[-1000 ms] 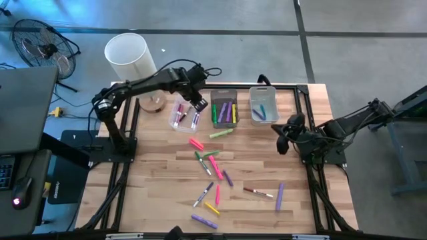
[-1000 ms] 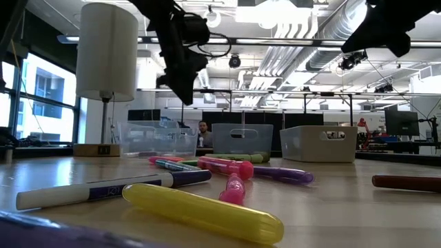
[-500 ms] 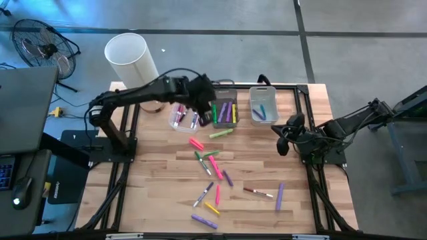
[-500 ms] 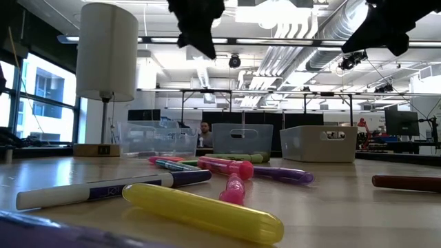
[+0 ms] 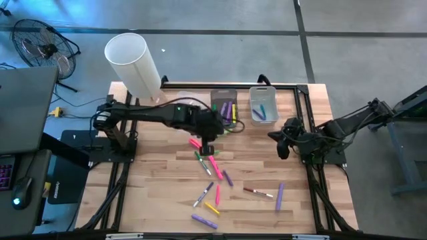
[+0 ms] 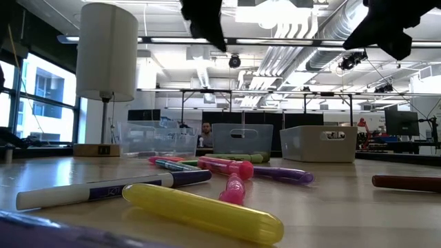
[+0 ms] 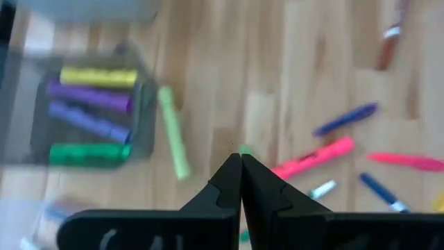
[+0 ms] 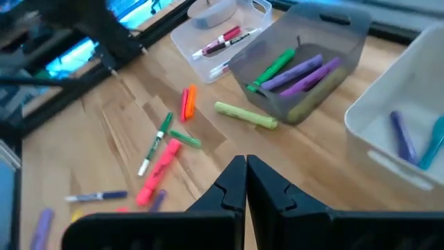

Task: Pick & Place Markers
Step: Put the right violet highlighter into the black bin, then put the top pink pen into the gray bin

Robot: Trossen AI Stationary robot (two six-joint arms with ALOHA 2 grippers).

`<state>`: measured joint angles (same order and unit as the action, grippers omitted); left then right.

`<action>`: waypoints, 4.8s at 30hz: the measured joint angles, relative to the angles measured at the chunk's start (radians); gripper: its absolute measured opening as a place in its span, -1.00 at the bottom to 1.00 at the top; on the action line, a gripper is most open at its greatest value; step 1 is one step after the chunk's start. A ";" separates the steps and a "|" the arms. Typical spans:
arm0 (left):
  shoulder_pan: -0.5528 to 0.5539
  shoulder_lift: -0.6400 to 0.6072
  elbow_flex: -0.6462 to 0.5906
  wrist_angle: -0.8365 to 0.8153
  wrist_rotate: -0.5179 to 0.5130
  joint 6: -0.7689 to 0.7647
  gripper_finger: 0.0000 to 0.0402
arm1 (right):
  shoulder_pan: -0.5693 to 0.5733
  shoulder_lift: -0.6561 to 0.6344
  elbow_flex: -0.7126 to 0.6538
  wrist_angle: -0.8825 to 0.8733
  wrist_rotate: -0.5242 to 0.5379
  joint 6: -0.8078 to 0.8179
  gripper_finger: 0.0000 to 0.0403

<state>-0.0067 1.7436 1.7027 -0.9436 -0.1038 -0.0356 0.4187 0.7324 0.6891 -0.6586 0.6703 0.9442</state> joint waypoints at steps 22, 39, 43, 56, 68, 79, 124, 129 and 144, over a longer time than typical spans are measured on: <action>0.027 -0.624 -0.810 0.378 0.114 -0.103 -1.00 | 0.082 0.700 0.418 -0.472 -0.550 0.850 -1.00; 0.019 -0.737 -0.876 0.275 0.148 -0.198 -1.00 | 0.270 0.929 0.425 -0.374 -0.880 1.226 -0.40; 0.020 -0.737 -0.876 0.268 0.153 -0.198 -1.00 | 0.278 0.986 0.425 -0.323 -0.893 1.232 -0.32; 0.020 -0.736 -0.876 0.267 0.192 -0.170 -1.00 | 0.335 1.075 0.340 -0.180 -0.938 1.282 -0.32; 0.020 -0.736 -0.876 0.253 0.204 -0.168 -1.00 | 0.280 1.031 0.257 -0.140 -0.889 1.207 -0.75; 0.020 -0.736 -0.876 0.299 0.131 -0.144 -1.00 | 0.011 0.704 0.354 -0.453 -0.431 0.948 -0.75; 0.020 -0.609 -0.875 0.365 0.082 -0.104 -0.34 | -0.721 1.364 1.316 -0.694 -0.445 -0.368 -0.36; 0.020 -0.575 -0.875 0.367 0.090 -0.045 -0.21 | -0.649 1.187 1.109 -0.674 -0.379 -0.360 -0.36; 0.019 -0.416 -0.758 0.374 0.054 0.214 -0.20 | -0.169 0.298 0.198 -0.182 -0.301 0.165 -0.36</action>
<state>0.0125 1.3274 0.9444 -0.5700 -0.0502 0.1787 0.2502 1.0300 0.8869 -0.8402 0.3696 1.1095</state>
